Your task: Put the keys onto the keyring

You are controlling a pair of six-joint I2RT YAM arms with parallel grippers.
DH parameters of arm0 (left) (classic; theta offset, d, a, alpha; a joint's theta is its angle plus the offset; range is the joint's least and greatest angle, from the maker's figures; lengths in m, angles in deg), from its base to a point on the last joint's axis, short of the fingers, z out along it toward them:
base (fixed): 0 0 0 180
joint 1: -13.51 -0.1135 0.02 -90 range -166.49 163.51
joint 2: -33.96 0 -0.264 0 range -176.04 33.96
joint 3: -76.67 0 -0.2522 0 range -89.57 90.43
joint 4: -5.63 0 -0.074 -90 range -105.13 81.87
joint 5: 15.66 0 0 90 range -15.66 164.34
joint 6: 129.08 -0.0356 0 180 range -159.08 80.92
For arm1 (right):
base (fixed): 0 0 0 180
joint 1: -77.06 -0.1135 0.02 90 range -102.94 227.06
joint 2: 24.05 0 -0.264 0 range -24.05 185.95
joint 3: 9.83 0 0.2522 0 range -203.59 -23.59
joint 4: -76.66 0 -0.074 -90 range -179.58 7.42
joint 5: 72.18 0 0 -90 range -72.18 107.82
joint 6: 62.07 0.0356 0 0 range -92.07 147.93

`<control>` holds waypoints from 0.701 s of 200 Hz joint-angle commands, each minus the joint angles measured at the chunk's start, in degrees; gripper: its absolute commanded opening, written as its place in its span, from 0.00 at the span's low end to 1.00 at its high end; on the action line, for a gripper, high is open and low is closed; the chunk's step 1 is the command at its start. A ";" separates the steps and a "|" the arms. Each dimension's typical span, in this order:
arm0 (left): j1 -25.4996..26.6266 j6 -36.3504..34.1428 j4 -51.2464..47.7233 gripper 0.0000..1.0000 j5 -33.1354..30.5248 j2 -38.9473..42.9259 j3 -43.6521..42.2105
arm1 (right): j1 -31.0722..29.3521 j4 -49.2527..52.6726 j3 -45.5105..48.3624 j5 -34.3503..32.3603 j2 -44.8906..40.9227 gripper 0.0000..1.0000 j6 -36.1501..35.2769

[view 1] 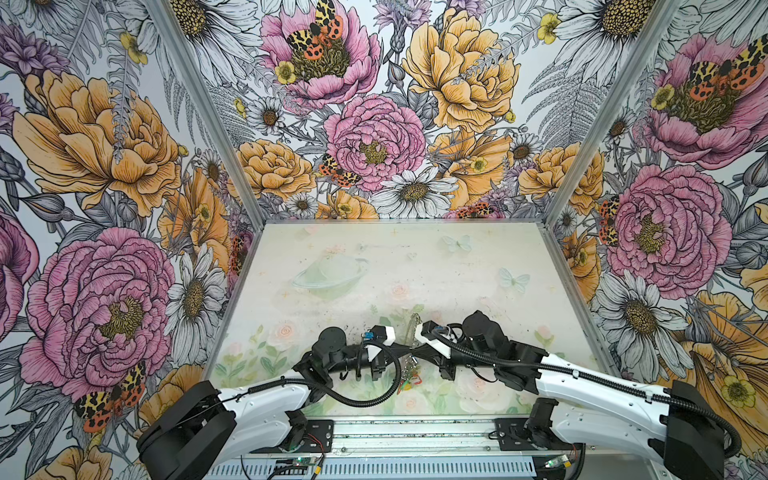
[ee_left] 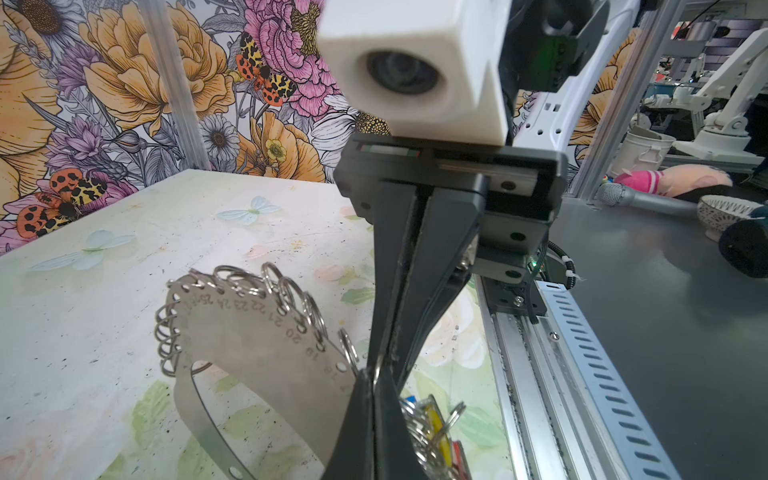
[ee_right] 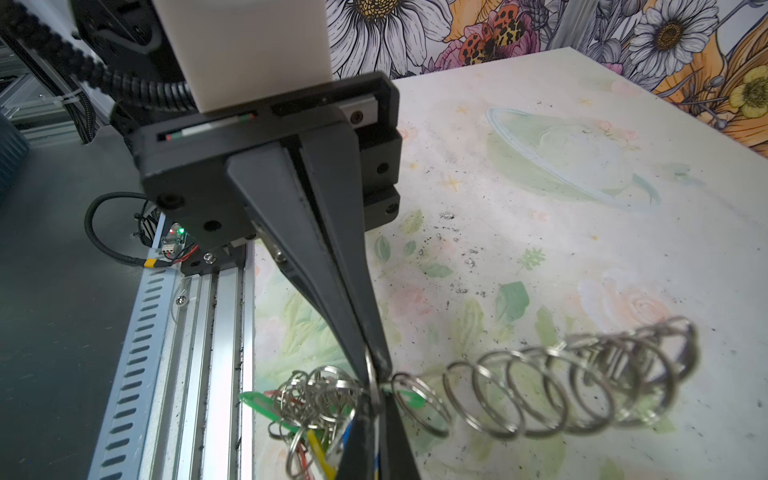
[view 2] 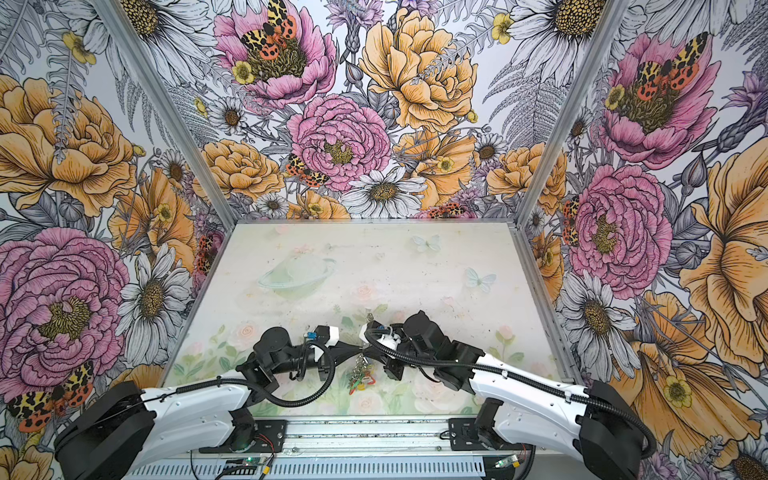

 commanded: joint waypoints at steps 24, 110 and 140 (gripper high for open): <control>0.79 -3.36 -3.72 0.00 -1.51 0.72 2.49 | -0.69 -0.63 -3.56 -0.64 -0.12 0.00 -0.34; 1.52 -0.81 2.01 0.00 -0.45 -1.76 2.05 | -1.05 -3.67 -3.51 1.54 1.55 0.09 0.77; 1.54 -0.64 2.25 0.00 -0.36 -1.93 2.11 | -1.12 -3.73 -3.47 1.09 1.76 0.10 0.67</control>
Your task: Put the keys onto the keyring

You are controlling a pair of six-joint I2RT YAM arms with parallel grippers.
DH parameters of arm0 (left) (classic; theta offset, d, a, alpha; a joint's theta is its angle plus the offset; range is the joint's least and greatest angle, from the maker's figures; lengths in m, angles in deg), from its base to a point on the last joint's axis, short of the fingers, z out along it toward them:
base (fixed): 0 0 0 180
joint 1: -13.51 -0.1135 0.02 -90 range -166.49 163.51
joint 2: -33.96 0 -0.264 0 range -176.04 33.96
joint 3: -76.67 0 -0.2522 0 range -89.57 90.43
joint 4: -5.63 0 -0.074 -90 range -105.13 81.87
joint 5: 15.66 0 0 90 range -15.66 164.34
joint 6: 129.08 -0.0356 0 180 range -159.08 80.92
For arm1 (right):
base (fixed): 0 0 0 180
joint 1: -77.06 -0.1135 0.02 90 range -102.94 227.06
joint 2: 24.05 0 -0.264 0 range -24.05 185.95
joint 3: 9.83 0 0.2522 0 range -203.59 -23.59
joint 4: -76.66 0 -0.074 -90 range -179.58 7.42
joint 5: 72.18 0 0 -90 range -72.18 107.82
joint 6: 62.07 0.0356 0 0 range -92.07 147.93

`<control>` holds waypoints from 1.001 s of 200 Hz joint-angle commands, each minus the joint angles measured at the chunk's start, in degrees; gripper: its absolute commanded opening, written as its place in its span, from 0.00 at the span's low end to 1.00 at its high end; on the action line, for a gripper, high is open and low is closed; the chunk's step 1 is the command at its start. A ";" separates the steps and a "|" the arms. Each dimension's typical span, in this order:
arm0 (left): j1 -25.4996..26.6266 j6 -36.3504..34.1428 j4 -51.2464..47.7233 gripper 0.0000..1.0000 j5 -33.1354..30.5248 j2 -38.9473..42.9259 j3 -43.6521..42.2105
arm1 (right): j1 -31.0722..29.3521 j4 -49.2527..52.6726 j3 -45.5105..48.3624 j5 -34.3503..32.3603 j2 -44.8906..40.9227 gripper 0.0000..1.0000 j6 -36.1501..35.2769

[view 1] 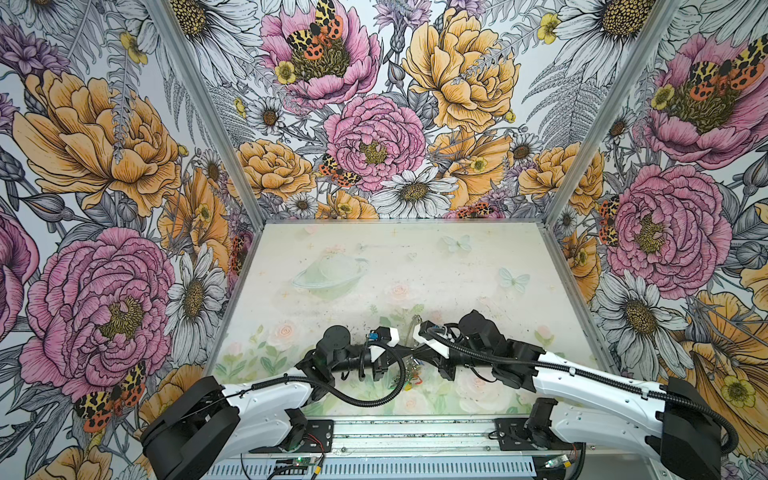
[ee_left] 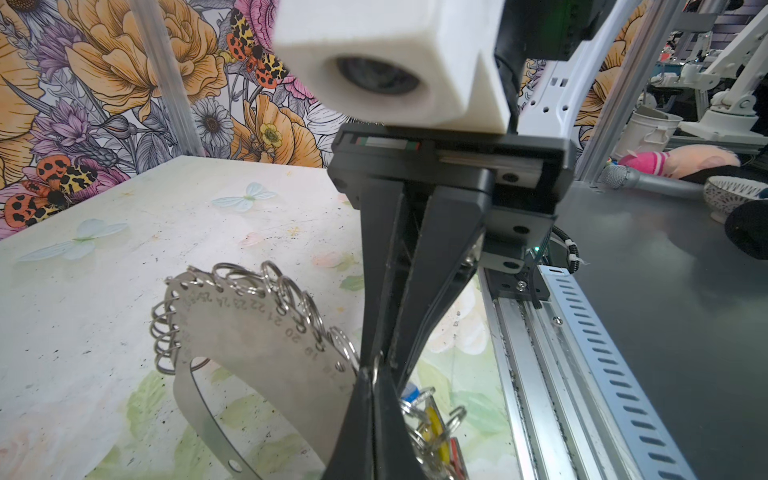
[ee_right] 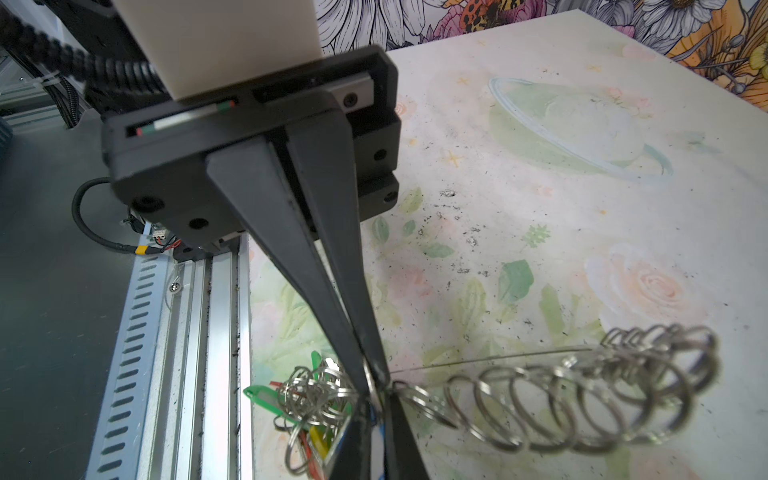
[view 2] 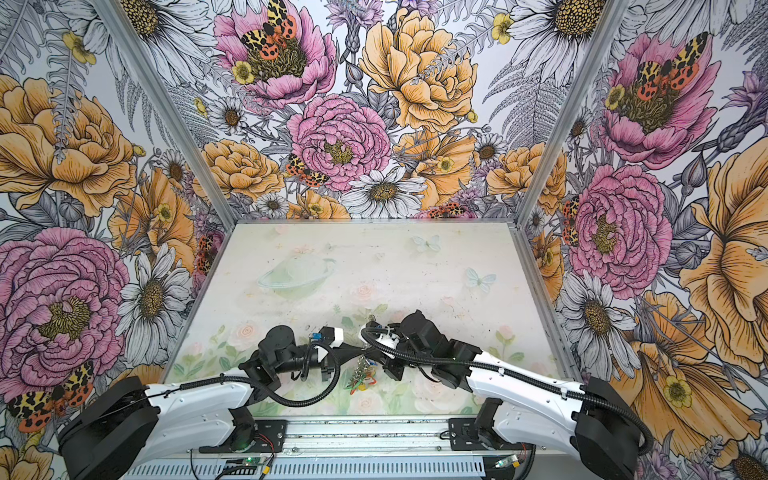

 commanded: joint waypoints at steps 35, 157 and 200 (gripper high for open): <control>1.06 0.71 3.67 0.00 0.17 0.13 1.20 | -1.06 -5.88 -2.50 1.08 -0.33 0.11 0.35; 0.95 -4.36 -9.13 0.09 0.60 3.49 2.79 | -1.10 2.94 -6.64 -3.24 0.39 0.00 -0.60; 0.89 -5.62 -11.49 0.22 0.73 4.02 3.37 | -1.06 9.01 -10.04 -2.02 2.26 0.00 -3.10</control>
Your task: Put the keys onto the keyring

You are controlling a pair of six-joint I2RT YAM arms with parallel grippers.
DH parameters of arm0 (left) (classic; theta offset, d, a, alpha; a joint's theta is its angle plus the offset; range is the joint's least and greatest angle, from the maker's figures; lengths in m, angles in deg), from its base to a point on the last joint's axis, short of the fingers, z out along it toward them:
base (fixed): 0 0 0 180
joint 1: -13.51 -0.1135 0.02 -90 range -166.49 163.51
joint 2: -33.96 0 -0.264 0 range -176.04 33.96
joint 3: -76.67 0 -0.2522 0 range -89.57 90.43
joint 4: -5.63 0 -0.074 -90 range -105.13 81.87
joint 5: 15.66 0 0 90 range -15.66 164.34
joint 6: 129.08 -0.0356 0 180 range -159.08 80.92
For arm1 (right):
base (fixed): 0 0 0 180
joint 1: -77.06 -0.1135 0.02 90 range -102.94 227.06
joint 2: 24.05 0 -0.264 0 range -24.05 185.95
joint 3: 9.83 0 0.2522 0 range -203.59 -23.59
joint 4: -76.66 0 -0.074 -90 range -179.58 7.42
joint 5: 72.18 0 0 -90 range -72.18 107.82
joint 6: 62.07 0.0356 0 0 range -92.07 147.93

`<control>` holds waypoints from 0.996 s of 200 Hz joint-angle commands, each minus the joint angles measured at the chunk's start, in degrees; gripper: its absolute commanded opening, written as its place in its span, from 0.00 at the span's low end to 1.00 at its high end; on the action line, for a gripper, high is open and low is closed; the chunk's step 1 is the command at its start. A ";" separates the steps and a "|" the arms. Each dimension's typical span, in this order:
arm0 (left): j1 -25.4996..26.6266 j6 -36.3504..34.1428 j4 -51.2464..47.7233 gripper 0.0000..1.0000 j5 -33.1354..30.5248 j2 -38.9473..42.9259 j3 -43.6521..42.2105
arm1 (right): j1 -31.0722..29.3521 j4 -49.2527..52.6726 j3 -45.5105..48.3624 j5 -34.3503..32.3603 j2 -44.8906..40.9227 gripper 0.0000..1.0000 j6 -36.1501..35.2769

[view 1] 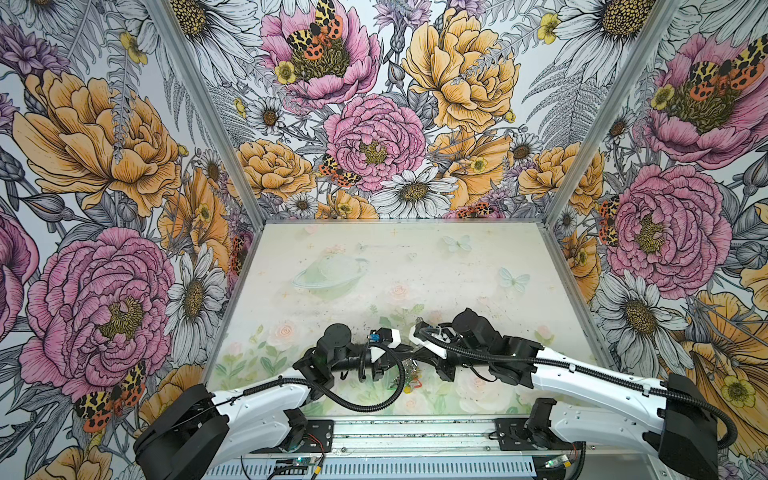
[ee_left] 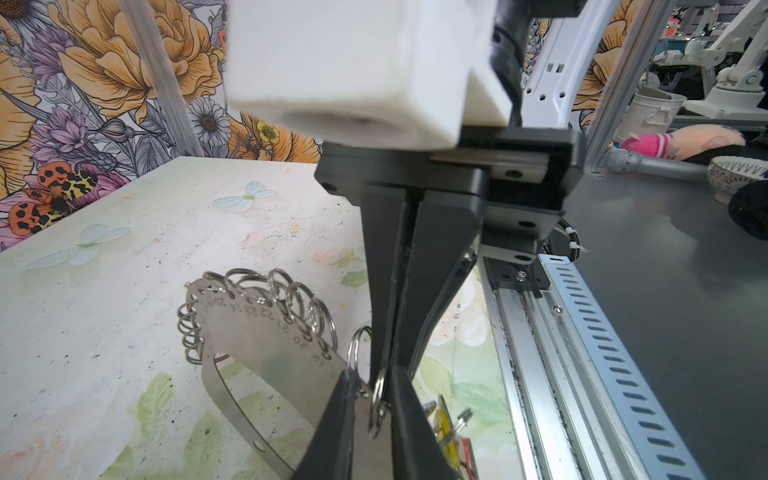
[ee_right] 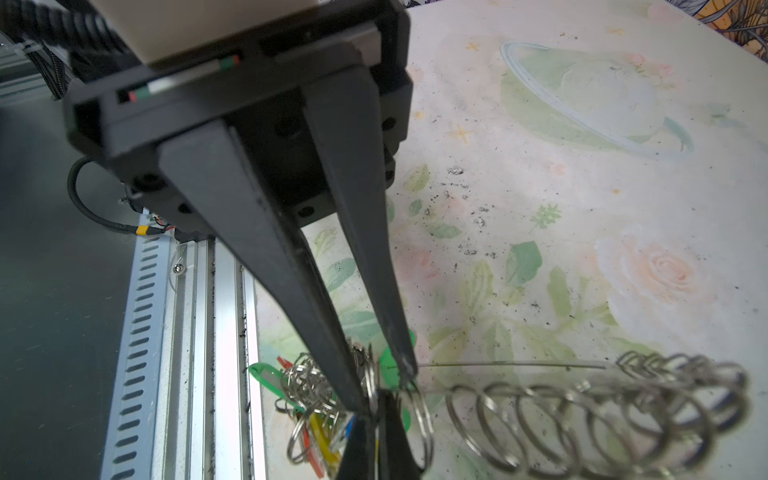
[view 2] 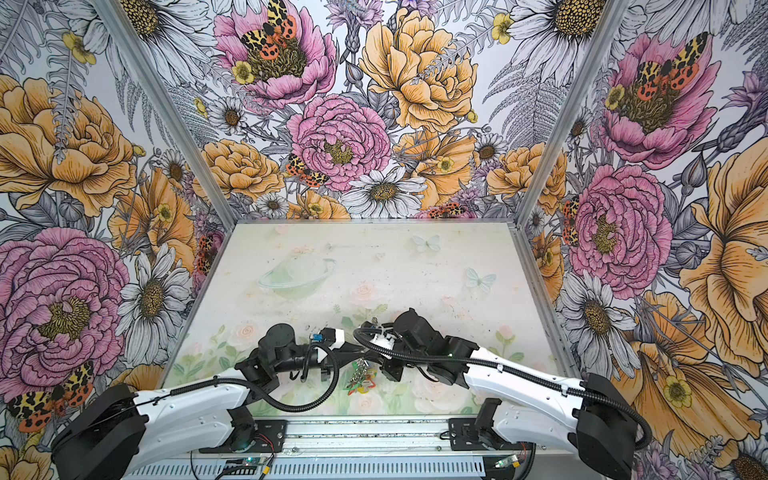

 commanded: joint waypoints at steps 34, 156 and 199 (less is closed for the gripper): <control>0.58 -2.39 -5.27 0.21 2.60 -1.34 2.51 | -0.13 1.36 -5.54 0.06 0.63 0.00 -3.15; 0.62 -1.91 -5.85 0.00 1.28 -3.70 3.72 | 0.37 1.04 -5.40 -2.69 -1.28 0.00 -2.70; -0.20 0.02 -3.15 0.00 -2.06 -0.44 1.88 | 0.88 0.99 -3.35 -3.67 -2.75 0.04 -1.51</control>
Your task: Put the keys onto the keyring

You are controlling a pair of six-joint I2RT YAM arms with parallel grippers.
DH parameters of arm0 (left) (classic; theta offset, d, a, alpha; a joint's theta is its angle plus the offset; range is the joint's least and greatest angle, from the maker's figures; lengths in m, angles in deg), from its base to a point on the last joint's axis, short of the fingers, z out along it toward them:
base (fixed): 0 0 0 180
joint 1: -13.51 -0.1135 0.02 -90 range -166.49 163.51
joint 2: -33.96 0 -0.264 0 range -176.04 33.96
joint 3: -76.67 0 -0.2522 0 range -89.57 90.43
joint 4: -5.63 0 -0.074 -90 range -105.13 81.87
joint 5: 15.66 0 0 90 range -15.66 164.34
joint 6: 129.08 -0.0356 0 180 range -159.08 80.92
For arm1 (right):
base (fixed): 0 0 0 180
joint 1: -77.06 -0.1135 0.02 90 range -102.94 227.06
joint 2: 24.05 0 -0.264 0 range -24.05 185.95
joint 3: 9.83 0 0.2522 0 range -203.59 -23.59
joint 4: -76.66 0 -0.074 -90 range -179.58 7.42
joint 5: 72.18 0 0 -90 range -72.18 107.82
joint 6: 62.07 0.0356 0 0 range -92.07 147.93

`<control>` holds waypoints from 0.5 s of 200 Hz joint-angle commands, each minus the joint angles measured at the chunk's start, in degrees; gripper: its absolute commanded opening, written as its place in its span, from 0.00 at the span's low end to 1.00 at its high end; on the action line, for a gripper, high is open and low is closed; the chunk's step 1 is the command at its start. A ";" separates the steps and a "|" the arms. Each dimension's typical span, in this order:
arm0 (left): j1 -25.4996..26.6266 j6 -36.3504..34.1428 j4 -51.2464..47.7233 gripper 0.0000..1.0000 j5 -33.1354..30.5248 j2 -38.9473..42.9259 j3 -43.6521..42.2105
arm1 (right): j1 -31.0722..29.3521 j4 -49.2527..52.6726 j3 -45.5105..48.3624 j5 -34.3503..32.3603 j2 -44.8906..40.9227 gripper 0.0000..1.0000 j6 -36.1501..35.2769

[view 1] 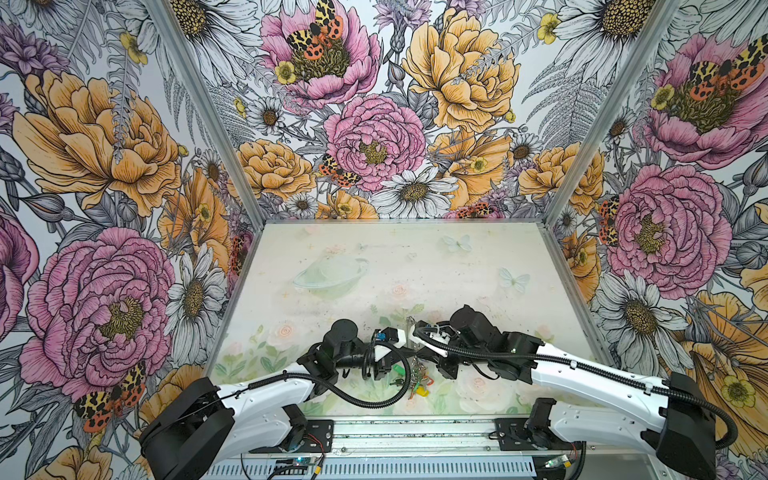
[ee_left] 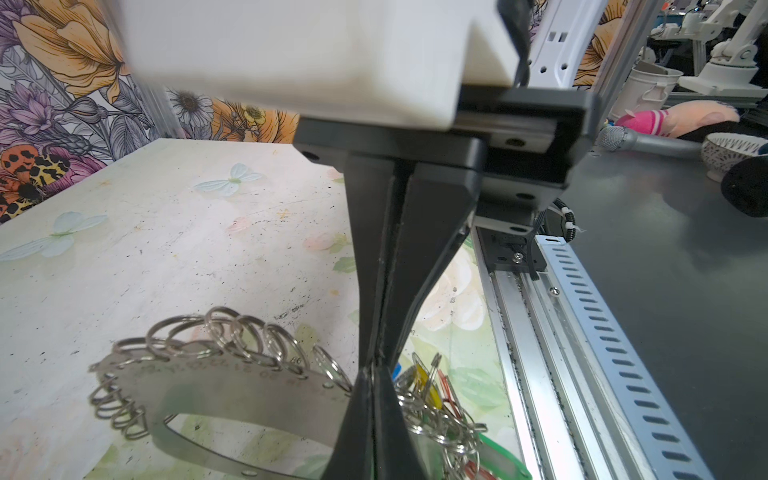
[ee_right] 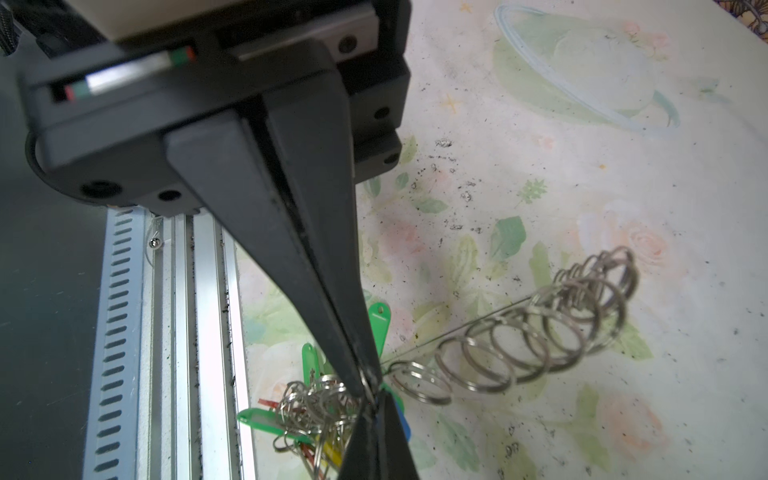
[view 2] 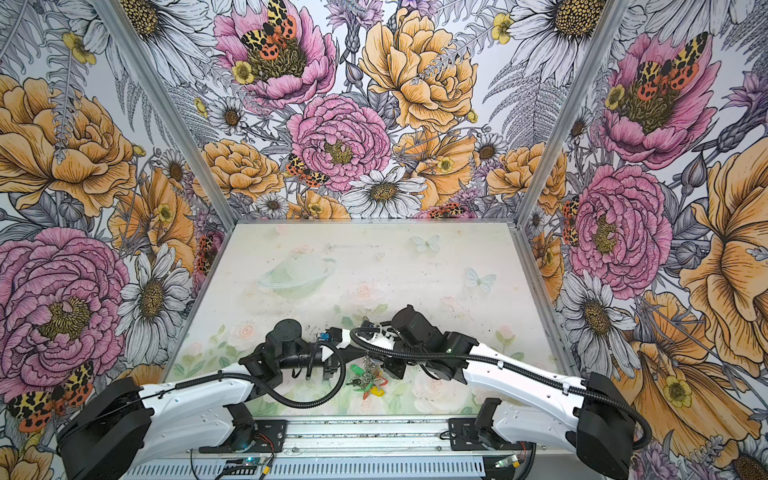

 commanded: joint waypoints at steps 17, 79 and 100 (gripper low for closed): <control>-1.25 3.72 4.06 0.00 -2.67 4.09 -2.12 | 0.66 -5.53 0.05 -0.89 -2.56 0.07 1.36; -2.20 7.38 10.02 0.00 -2.33 6.45 -3.98 | 0.67 -8.06 0.65 -0.30 -0.76 0.14 2.32; -2.19 8.62 12.47 0.00 -2.58 6.23 -4.40 | 0.50 -8.60 0.65 0.79 -0.16 0.14 2.69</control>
